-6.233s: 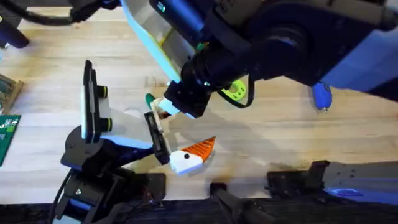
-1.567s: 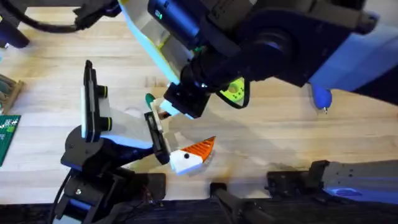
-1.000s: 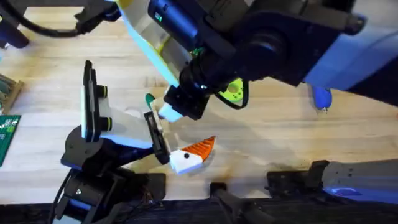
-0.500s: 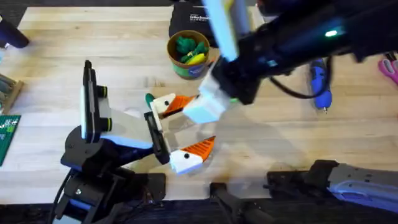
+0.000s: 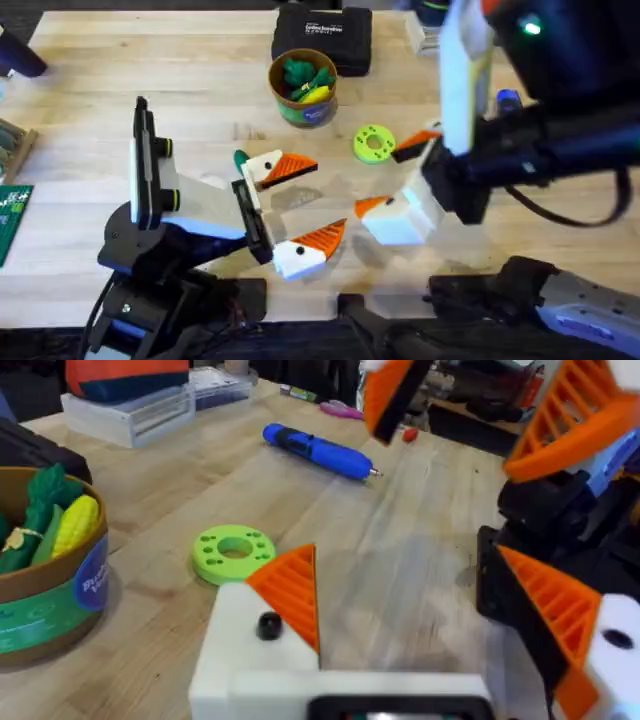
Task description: Pick up the gripper from the table and insert it into the empty holder that is missing its gripper. Then pick up a screw, insert it into the mounting hole, and use the screwdriver to tighten it. Finally, clean up the table by picking up the vegetable and placing it into the bucket.
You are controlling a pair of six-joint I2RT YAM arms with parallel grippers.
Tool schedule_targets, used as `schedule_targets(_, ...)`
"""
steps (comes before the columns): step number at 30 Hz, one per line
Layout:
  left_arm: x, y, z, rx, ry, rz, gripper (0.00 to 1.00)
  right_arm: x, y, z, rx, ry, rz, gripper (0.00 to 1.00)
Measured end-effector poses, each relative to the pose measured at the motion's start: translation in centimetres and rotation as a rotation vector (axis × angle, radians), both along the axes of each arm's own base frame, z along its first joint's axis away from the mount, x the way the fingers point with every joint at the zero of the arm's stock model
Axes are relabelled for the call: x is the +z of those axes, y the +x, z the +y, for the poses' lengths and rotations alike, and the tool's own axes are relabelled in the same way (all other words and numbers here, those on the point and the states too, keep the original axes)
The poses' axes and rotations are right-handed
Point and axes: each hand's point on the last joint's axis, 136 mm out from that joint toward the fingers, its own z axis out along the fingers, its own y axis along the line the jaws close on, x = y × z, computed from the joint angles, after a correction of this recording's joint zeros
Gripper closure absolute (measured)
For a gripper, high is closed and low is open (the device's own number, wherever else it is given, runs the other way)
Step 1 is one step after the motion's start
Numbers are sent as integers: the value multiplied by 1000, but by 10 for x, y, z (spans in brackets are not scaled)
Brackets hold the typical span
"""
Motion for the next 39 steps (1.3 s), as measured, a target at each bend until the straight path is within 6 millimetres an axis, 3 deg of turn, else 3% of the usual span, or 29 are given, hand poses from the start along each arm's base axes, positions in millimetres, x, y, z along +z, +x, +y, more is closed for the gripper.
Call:
schedule_targets(6,0,0,0,0,0,0,11,14,-17,-13,-21,78,-37,9)
schedule_targets(7,0,0,0,0,0,0,54,17,-18,-14,-23,86,-44,9)
schedule_targets(8,0,0,0,0,0,1,153,18,-19,-15,-24,91,-48,9)
schedule_targets(13,0,0,0,0,0,-1,925,15,-15,-17,-39,72,-54,8)
schedule_targets(14,0,0,0,0,2,-5,981,14,-13,-17,-44,63,-54,8)
schedule_targets(22,0,0,0,0,3,-6,996,-2,12,-22,-118,-44,-89,8)
schedule_targets(26,0,0,0,0,3,-6,996,-15,38,-39,-240,-124,-83,8)
schedule_targets(28,0,0,0,0,3,-6,996,-23,56,-56,-329,-162,-66,8)
schedule_targets(32,0,0,0,0,3,-6,996,-39,98,-110,-534,-249,-40,8)
schedule_targets(36,0,0,0,0,3,-6,996,-52,143,-188,-781,-322,-49,8)
schedule_targets(39,0,0,0,0,2,-6,996,-63,164,-244,-932,-356,-49,8)
